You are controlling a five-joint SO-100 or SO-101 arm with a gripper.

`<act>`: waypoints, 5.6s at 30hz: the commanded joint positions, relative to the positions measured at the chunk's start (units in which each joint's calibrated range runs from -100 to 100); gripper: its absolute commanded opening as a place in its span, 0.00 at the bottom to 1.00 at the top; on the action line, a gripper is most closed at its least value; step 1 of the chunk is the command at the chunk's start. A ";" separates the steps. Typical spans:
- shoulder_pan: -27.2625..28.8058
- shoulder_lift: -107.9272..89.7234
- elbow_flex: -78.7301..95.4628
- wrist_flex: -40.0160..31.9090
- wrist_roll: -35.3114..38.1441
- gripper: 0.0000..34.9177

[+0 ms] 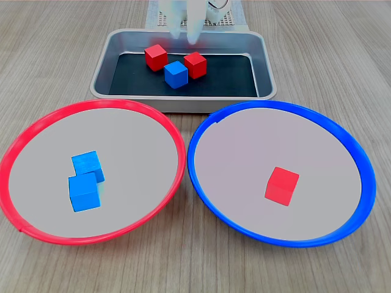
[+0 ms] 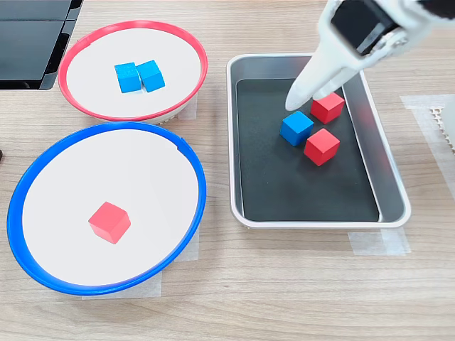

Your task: Resolve any anomalies and move all blocks to matching dishes

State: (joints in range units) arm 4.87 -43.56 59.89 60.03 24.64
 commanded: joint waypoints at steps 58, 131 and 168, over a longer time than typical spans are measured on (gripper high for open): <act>-14.42 56.48 -50.83 -19.79 -8.84 0.37; 10.99 70.81 -73.50 -5.02 3.71 0.56; 12.22 75.25 -80.24 3.24 13.63 0.40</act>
State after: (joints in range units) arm 17.52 32.82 -19.96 62.72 38.27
